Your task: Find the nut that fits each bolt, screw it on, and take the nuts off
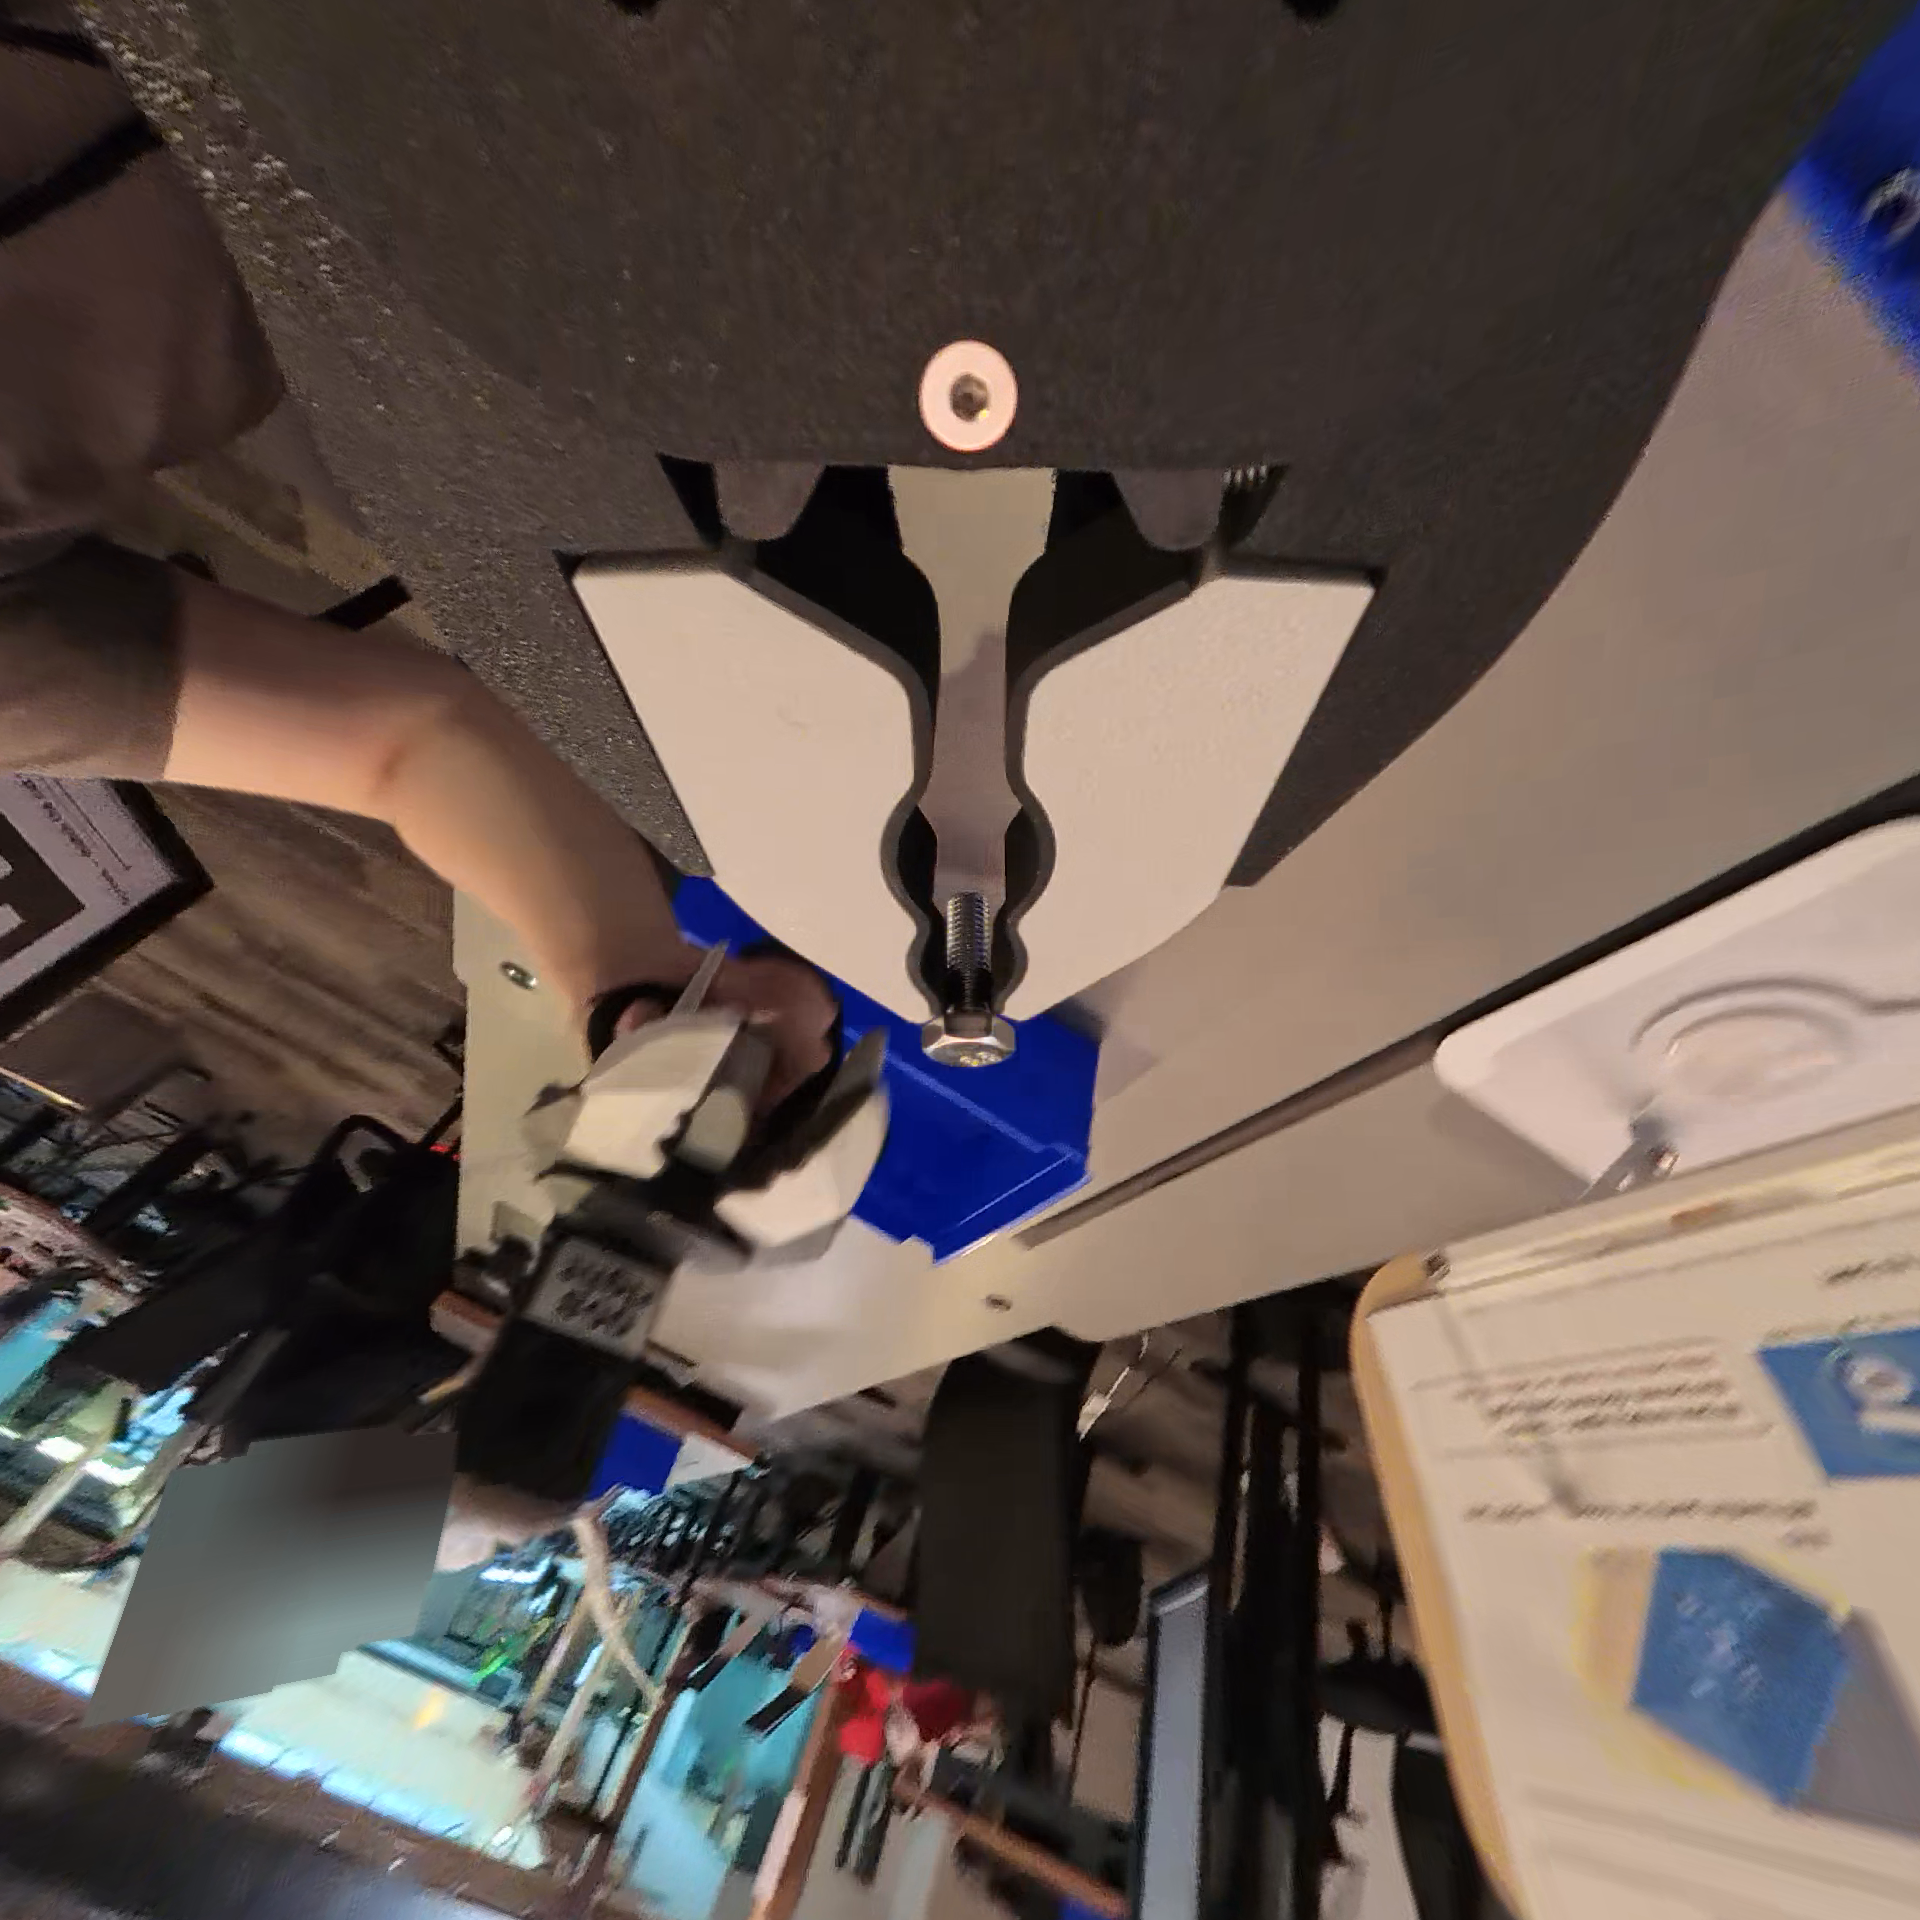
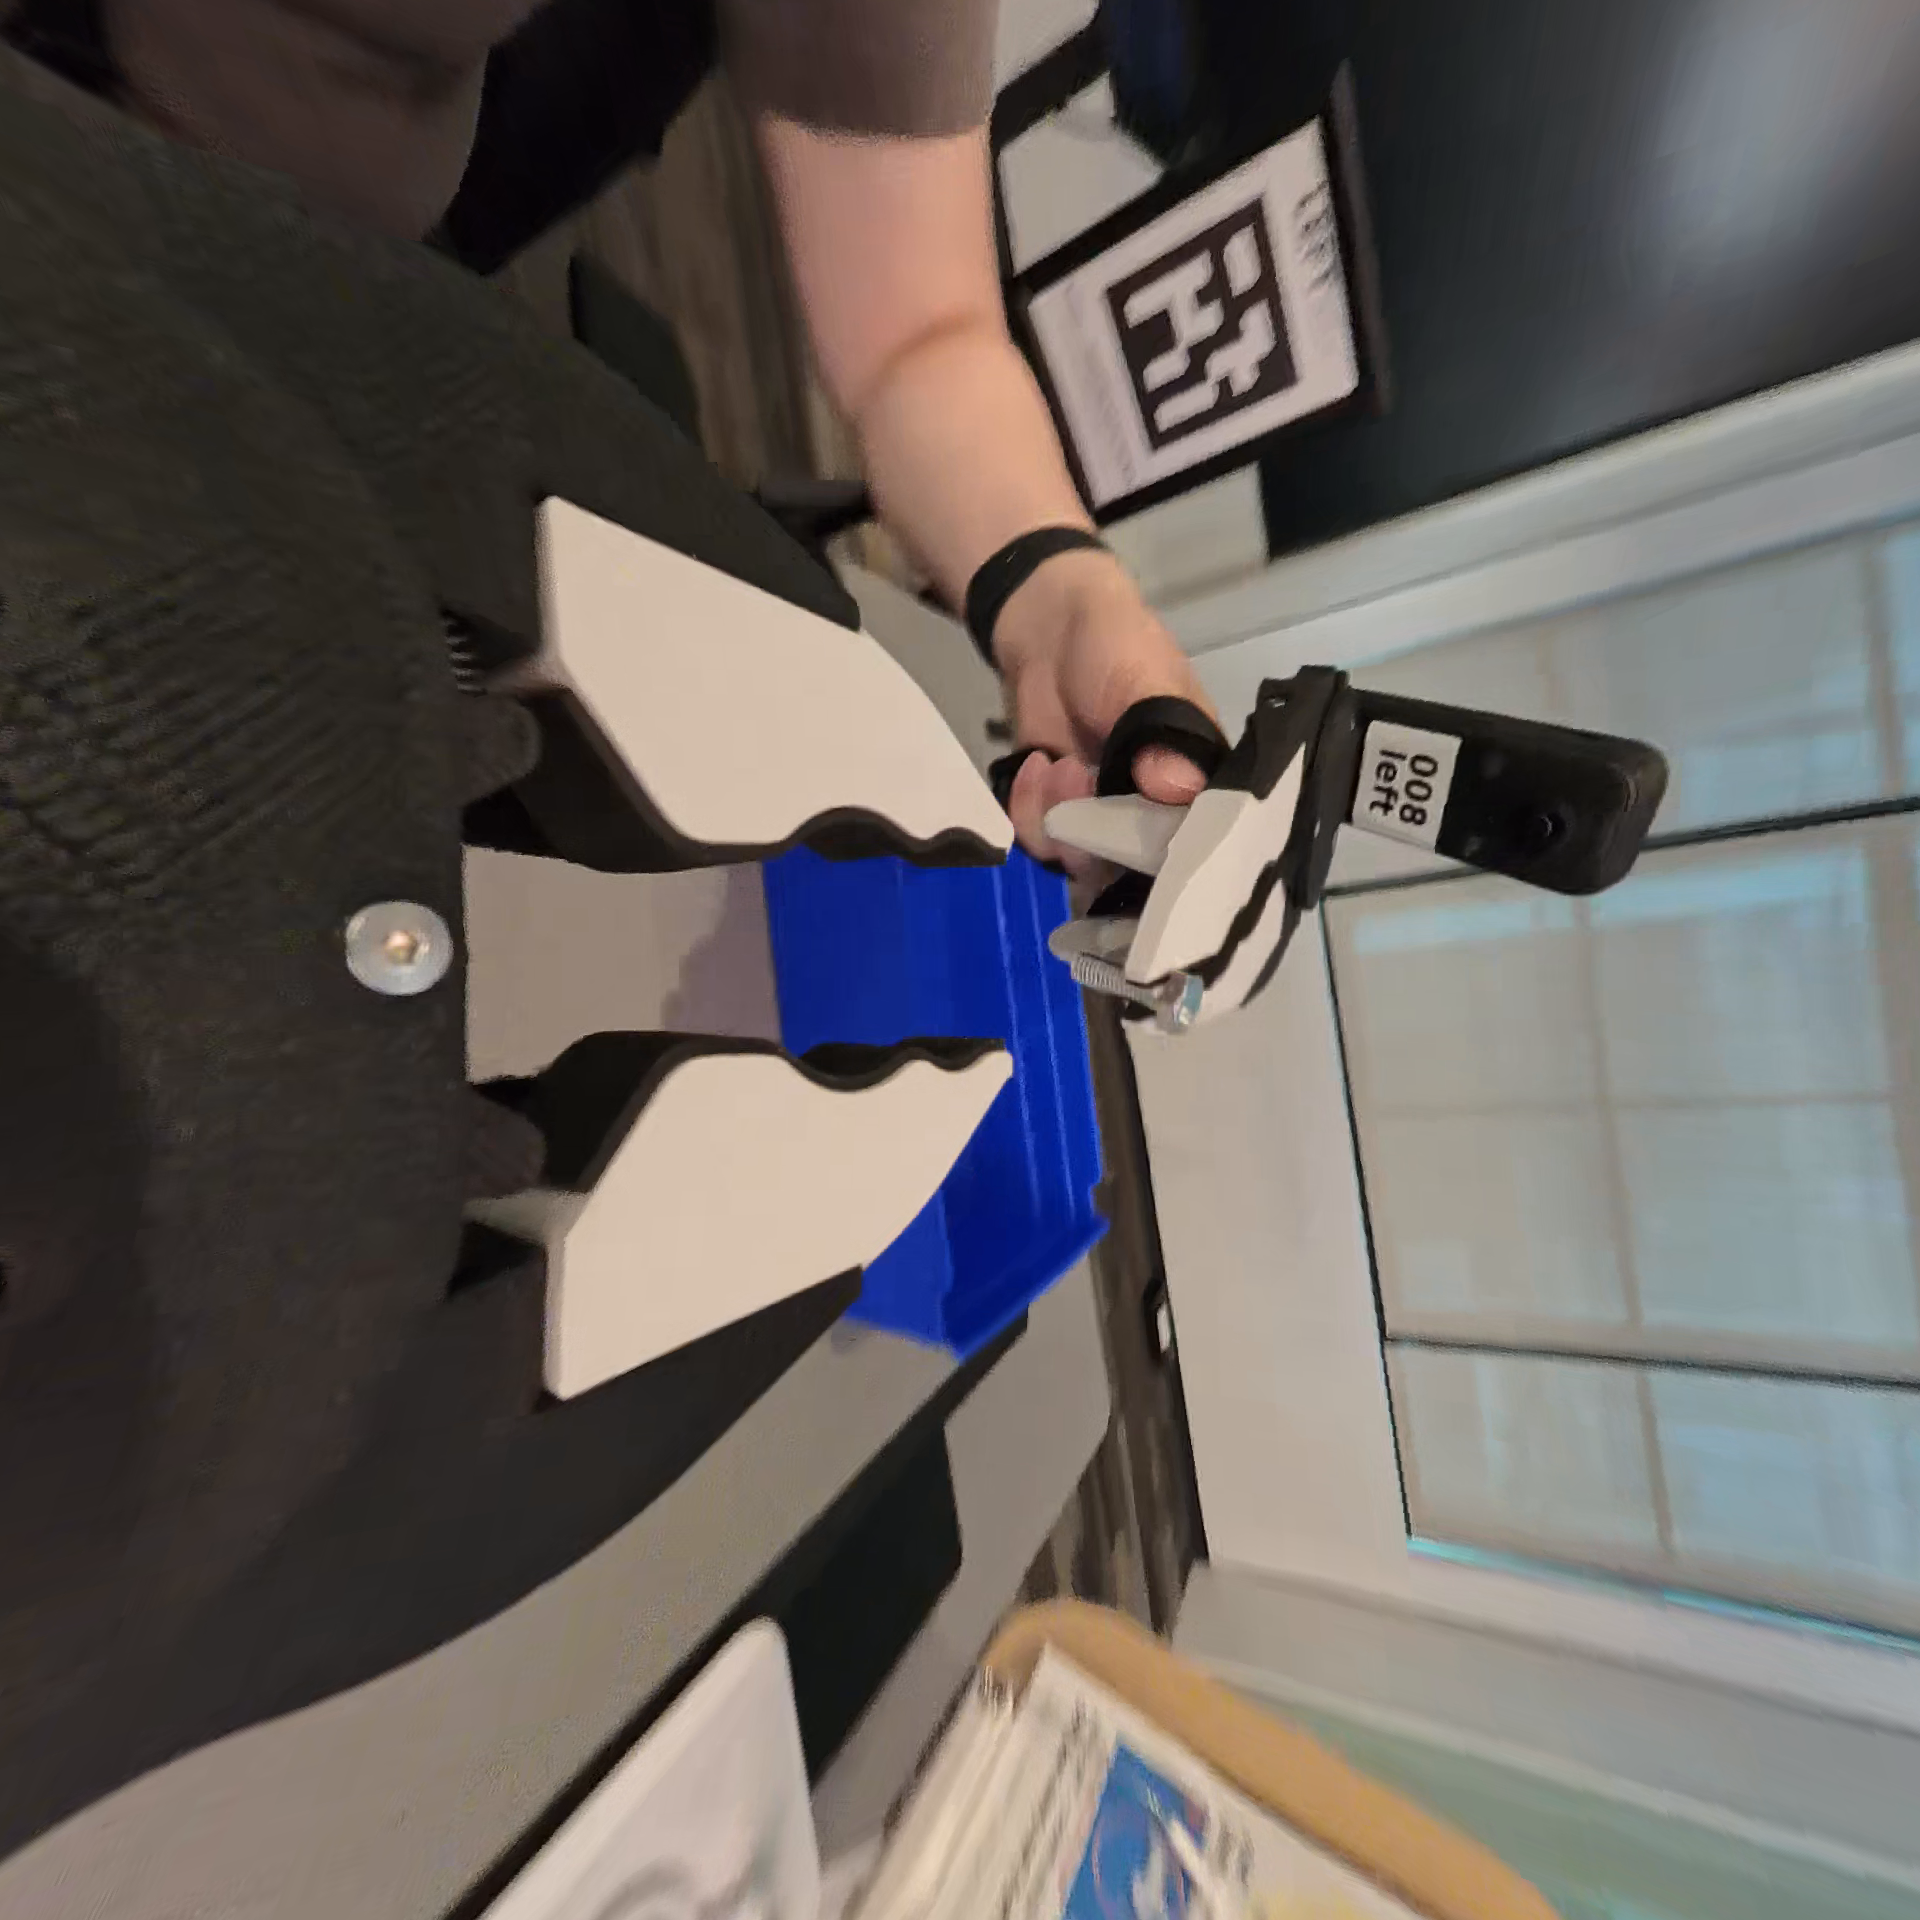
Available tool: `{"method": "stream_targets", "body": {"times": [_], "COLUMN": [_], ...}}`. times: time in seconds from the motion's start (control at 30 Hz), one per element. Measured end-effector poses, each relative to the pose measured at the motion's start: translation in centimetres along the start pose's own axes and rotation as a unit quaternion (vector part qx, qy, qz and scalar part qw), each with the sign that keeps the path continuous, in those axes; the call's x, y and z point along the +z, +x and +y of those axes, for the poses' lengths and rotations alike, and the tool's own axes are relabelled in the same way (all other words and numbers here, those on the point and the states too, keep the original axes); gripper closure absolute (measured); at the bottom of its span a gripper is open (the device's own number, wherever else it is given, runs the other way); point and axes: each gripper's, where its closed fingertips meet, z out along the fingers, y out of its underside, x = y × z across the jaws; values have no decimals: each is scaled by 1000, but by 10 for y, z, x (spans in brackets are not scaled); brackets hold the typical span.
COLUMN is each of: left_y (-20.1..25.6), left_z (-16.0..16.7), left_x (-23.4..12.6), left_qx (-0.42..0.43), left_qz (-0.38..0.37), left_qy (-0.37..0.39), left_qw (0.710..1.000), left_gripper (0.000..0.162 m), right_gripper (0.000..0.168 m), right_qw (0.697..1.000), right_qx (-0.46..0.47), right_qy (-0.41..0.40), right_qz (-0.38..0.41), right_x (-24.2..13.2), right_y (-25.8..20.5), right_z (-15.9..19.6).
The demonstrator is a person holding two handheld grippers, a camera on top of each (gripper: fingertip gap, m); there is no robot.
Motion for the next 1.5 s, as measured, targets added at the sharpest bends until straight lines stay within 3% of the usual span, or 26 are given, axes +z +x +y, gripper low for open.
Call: {"method": "stream_targets", "body": {"times": [0.17,0.4,0.47,0.53,0.6,0.73,0.83,0.93,1.0,1.1,1.5], "left_y": [28,45,47,45,43,35,25,18,17,19,11], "left_z": [-11,-1,0,2,4,21,31,30,31,35,55], "left_x": [15,28,30,31,31,32,28,24,24,27,26], "left_qx": [54,50,54,55,61,71,73,106,137,158,233], "left_qz": [28,62,65,62,61,31,-7,-62,-86,-96,-138], "left_qy": [29,23,24,22,21,-26,-57,-55,-61,-80,-150], "left_qw": [998,997,996,996,996,997,996,991,985,979,951], "left_gripper": [155,155,155,155,155,119,109,114,117,122,147], "right_gripper": [138,138,142,160,160,160,160,160,160,160,160], "right_qw": [999,996,996,997,998,997,978,927,906,914,894], "right_qx": [14,42,37,17,-11,-72,-180,-316,-358,-344,-375], "right_qy": [37,62,65,61,50,-3,-68,-137,-159,-160,-191], "right_qz": [3,-38,-39,-53,-33,8,80,145,161,144,152], "right_x": [11,17,18,16,18,20,17,14,15,22,22], "right_y": [2,-9,-9,-15,-14,-10,5,16,17,11,14], "right_z": [4,3,4,5,8,19,29,38,42,49,56]}}
